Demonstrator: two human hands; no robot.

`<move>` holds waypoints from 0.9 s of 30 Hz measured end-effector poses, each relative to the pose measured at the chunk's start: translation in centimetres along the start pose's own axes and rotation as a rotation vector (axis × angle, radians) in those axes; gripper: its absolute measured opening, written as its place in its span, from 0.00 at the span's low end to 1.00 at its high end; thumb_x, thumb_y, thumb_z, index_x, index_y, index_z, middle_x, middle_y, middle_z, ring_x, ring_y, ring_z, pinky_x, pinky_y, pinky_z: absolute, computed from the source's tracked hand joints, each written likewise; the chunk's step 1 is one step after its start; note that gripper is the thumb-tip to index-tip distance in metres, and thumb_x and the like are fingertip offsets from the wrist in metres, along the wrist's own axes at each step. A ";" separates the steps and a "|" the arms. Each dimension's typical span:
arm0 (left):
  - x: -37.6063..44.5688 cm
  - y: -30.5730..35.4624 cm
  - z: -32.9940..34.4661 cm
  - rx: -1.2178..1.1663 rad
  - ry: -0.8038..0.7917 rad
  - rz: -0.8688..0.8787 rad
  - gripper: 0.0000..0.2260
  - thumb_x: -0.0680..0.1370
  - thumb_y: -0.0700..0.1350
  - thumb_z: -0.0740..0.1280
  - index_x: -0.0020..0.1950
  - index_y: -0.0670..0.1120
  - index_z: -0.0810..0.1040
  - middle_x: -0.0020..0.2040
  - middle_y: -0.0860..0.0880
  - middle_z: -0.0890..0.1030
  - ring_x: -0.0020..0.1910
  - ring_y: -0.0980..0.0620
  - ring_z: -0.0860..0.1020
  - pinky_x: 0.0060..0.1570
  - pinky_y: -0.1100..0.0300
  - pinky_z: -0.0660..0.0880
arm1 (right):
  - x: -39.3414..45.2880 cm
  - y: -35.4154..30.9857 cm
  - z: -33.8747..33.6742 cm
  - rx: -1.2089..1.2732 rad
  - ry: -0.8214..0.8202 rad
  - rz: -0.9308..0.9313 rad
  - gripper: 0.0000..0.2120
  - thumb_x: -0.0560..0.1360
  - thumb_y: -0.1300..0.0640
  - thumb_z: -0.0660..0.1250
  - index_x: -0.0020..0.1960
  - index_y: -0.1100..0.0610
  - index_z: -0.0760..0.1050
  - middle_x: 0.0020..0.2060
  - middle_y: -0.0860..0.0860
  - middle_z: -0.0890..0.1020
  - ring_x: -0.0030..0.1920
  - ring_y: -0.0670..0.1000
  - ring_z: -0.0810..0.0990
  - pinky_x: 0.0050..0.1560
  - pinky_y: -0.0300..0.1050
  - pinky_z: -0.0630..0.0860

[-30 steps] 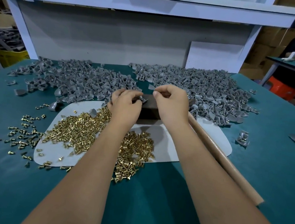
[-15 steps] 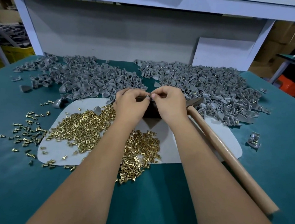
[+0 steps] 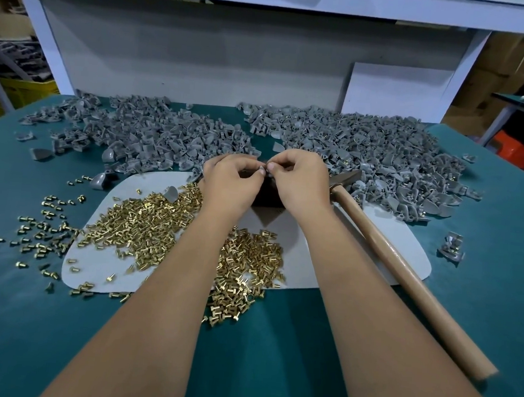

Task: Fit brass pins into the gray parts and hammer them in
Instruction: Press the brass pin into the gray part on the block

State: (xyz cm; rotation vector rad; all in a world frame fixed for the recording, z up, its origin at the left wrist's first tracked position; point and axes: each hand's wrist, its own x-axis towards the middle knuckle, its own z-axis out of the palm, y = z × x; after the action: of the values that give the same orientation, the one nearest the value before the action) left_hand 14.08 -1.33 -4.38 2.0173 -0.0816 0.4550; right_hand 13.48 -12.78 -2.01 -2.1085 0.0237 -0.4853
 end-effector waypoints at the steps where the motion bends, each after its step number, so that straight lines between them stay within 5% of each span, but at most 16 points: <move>1: 0.1 -0.1 0.0 -0.006 -0.003 0.001 0.06 0.78 0.46 0.70 0.53 0.51 0.85 0.59 0.55 0.82 0.70 0.48 0.67 0.70 0.48 0.63 | 0.0 0.0 0.0 -0.006 0.000 -0.005 0.05 0.75 0.60 0.69 0.42 0.52 0.81 0.40 0.48 0.82 0.45 0.51 0.80 0.50 0.52 0.77; 11: 0.0 0.0 -0.2 -0.121 -0.059 -0.004 0.05 0.66 0.54 0.66 0.39 0.61 0.80 0.54 0.56 0.82 0.66 0.46 0.73 0.68 0.45 0.68 | -0.5 0.4 -0.6 0.024 -0.049 -0.056 0.05 0.74 0.61 0.69 0.42 0.53 0.81 0.38 0.45 0.80 0.41 0.45 0.77 0.42 0.40 0.71; 27: 0.2 -0.7 0.0 -0.261 -0.099 -0.084 0.09 0.64 0.54 0.70 0.43 0.56 0.85 0.56 0.57 0.82 0.66 0.45 0.74 0.66 0.43 0.71 | -0.5 0.3 -0.3 0.053 -0.027 -0.029 0.05 0.74 0.61 0.70 0.41 0.53 0.81 0.39 0.48 0.82 0.43 0.49 0.79 0.46 0.46 0.76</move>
State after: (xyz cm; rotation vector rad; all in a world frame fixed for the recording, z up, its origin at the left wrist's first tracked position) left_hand 14.41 -0.95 -4.86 1.7785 -0.1103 0.2759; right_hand 12.93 -13.12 -2.30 -2.0656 -0.0345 -0.4700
